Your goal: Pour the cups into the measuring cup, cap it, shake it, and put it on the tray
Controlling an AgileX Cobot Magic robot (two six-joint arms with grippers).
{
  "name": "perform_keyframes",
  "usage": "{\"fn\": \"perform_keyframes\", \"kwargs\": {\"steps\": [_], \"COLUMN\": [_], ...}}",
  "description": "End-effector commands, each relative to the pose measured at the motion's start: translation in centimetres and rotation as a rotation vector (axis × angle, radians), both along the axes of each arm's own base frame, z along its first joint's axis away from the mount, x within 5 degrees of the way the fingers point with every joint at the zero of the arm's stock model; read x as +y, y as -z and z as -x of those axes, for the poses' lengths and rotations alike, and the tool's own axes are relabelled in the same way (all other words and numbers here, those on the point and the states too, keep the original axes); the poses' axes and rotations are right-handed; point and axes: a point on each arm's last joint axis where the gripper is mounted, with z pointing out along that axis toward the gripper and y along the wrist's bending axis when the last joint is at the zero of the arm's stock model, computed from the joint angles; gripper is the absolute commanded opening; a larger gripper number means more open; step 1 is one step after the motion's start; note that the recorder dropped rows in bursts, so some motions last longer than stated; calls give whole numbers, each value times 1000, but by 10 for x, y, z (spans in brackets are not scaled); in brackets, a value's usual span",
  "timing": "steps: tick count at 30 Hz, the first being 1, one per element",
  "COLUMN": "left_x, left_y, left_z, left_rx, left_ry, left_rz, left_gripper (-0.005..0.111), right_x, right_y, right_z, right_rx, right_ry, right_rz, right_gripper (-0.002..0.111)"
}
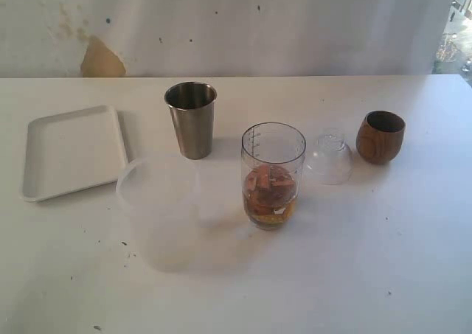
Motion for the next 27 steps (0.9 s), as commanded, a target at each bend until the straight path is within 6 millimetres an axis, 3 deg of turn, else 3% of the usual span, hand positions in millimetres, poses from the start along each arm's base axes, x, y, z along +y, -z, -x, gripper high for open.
{"fn": "perform_keyframes", "kwargs": {"steps": [1,27], "left_x": [0,0], "left_y": [1,1], "left_z": [0,0], "left_rx": [-6,-1], "left_ry": [1,18], "left_rz": [3,-80], "left_gripper": [0,0], "right_x": [0,0], "right_y": [2,2], "right_z": [0,0], "right_rx": [4,3], "right_ry": [1,2], "right_rz": [-2,-4], "right_gripper": [0,0]}}
